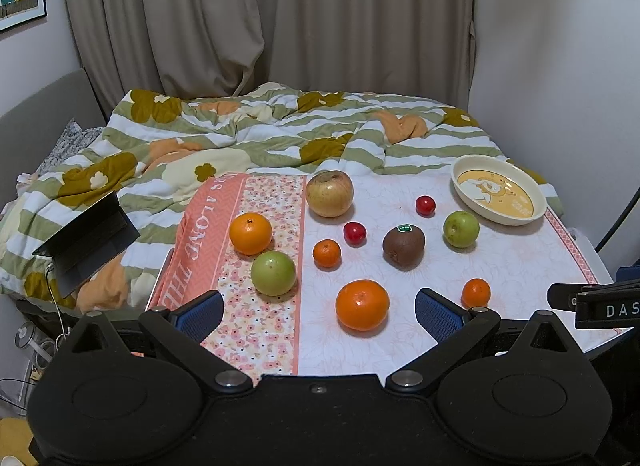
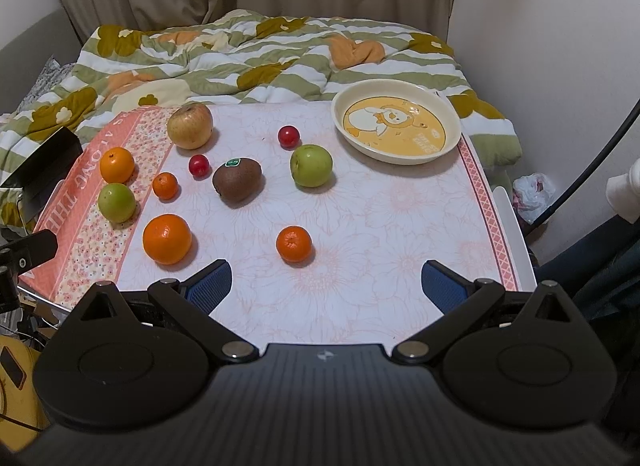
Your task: Organize fruits
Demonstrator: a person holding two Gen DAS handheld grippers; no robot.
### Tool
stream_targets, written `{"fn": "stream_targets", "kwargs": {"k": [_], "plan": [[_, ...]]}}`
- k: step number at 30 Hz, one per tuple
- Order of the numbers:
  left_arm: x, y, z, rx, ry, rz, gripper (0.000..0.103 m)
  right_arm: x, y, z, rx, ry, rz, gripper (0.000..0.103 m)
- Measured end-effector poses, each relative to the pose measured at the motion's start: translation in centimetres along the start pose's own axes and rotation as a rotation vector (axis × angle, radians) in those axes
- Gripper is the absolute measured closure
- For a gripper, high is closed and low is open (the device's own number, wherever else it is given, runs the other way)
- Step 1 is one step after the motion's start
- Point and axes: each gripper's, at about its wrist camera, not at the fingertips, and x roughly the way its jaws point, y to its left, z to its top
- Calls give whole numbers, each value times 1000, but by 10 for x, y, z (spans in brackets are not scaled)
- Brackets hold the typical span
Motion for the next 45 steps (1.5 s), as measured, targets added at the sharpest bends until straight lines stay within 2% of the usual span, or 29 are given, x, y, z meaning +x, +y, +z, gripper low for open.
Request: {"fn": "stream_targets", "kwargs": {"k": [45], "plan": [[1, 0, 2, 3, 3, -4, 0, 1, -1, 1, 12, -1, -5, 0]]}}
